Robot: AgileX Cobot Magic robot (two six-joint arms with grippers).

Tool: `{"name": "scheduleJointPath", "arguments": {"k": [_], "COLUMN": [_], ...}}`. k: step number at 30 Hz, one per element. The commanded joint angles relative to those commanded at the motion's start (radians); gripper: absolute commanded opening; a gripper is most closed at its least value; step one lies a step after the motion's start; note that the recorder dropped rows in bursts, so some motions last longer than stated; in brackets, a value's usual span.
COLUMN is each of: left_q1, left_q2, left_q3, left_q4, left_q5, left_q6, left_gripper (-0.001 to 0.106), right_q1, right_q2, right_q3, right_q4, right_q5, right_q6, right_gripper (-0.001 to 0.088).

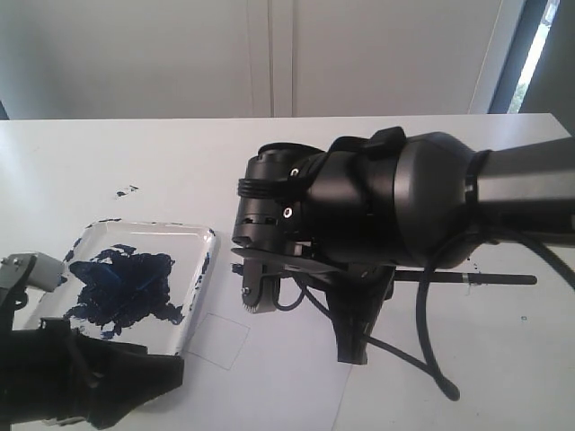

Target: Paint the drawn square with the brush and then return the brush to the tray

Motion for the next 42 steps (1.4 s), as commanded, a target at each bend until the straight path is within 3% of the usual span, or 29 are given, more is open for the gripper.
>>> {"name": "scheduleJointPath", "arguments": {"k": [8, 13, 27, 34, 42], "left_q1": [-0.176, -0.238, -0.241, -0.241, -0.241], "left_q2": [0.115, 0.165, 0.226, 0.224, 0.152], "left_q3": [-0.089, -0.132, -0.179, -0.179, -0.179], "left_q4": [-0.009, -0.009, -0.012, -0.012, -0.01], "left_q5": [0.197, 0.352, 0.576, 0.577, 0.428], "left_q6": [-0.078, -0.131, -0.149, -0.149, -0.141], "left_gripper": [0.068, 0.068, 0.068, 0.068, 0.068], "right_q1": [0.0, 0.0, 0.004, 0.038, 0.038], "right_q2": [0.0, 0.0, 0.0, 0.0, 0.0], "right_q3": [0.0, 0.0, 0.0, 0.0, 0.0], "right_q4": [0.0, 0.0, 0.062, 0.075, 0.06], "right_q5": [0.0, 0.0, 0.0, 0.0, 0.0], "right_q6": [0.0, 0.0, 0.0, 0.0, 0.0], "right_gripper": [0.0, 0.0, 0.0, 0.0, 0.0]}}
